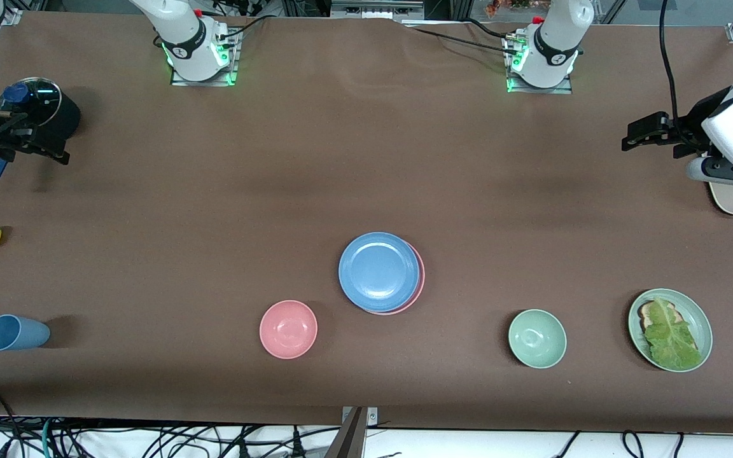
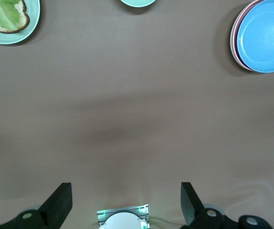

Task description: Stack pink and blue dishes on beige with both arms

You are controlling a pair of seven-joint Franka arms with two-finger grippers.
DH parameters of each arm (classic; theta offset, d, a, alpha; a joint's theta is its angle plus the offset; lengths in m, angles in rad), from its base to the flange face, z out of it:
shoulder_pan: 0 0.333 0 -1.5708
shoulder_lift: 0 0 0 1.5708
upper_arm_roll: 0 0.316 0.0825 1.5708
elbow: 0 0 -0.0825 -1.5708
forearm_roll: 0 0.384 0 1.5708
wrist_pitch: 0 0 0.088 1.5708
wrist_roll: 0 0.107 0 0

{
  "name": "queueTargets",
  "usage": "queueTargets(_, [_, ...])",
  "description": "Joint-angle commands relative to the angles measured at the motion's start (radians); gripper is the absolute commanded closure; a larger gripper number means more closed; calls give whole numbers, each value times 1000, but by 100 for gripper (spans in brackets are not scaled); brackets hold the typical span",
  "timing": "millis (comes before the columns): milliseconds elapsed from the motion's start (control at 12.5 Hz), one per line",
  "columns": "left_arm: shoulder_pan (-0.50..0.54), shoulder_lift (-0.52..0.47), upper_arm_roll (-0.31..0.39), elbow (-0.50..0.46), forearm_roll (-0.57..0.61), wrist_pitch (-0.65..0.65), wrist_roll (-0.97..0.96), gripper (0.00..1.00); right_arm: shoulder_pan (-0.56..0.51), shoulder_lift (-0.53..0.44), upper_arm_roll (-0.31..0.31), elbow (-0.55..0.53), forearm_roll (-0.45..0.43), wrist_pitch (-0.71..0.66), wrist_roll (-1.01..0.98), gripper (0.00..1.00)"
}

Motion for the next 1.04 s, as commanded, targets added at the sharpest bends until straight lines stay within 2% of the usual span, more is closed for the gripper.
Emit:
queueTargets(0, [-6,-1,-1,-1,29,3,20,0,-24,-56,24,-34,13,-12,55,0])
queueTargets(957, [-11,25,-4,22,57,9,25,0,-21,-36,18,-16,24,-17,51,0])
